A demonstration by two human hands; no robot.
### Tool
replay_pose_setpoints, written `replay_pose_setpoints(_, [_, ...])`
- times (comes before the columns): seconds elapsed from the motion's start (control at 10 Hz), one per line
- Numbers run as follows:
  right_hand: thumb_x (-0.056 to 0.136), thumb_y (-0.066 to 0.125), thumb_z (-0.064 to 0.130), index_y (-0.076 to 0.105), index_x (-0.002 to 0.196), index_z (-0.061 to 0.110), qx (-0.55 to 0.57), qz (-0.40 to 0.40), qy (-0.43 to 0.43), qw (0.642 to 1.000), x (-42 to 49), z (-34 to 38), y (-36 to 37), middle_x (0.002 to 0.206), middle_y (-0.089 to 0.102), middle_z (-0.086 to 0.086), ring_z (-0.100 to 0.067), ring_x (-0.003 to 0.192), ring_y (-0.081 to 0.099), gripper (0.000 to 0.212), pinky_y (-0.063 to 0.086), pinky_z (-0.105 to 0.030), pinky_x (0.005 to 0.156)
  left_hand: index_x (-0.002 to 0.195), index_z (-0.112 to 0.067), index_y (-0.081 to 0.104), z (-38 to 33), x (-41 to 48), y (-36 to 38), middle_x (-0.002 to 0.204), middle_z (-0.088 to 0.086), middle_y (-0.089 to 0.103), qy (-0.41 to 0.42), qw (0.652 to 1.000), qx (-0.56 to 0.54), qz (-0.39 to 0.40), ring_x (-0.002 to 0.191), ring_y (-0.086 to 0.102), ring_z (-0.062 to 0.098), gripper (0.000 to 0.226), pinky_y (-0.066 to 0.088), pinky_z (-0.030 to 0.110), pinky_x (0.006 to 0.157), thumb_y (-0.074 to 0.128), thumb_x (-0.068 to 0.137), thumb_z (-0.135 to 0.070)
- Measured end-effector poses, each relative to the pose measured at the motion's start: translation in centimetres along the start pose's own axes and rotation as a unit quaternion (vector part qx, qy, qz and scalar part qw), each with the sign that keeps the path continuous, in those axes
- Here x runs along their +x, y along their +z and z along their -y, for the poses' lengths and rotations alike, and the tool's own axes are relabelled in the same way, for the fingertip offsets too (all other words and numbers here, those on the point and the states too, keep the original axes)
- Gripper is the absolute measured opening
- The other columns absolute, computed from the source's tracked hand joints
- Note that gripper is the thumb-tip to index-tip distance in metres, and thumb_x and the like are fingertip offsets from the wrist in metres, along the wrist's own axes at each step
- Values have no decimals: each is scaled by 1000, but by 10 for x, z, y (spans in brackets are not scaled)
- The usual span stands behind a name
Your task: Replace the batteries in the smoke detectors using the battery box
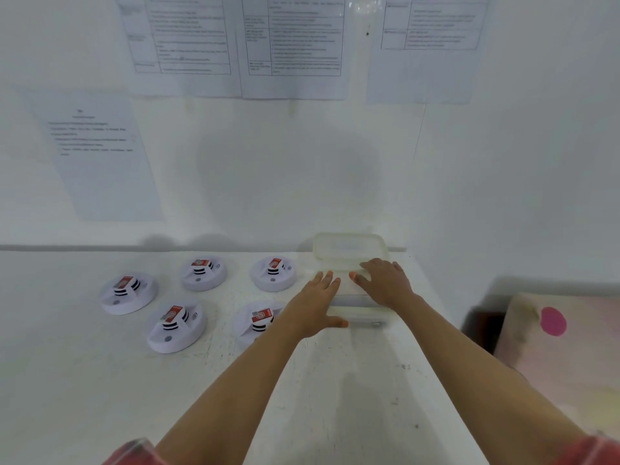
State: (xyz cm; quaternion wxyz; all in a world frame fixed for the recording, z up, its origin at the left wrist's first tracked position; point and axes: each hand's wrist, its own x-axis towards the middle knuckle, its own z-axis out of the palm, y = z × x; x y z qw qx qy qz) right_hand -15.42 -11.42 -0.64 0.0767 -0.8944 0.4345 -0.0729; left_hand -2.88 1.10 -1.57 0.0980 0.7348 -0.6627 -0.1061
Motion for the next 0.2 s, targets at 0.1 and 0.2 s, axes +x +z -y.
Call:
replay_pose_setpoints(0.1, [100,28,34,38,139,14,24,-38,13,999,-16,6,0,147,36,-3,-20,137,30,44,14,-36,114,151,-11,6,14,-18,-6,159,7,-4,-16,999,-23,-21,146,-6,19,83,4,31,116,51,91,-46])
replay_pose_setpoints(0.2, [99,35,27,50,130,12,77,-95,40,992,-30,9,-4,140,46,-5,-23,129,41,37,23,-32,108,150,-14,21,38,-44,-19,159,4,9,-33,995,-38,-83,146,7,17,70,15,31,115,48,93,-45])
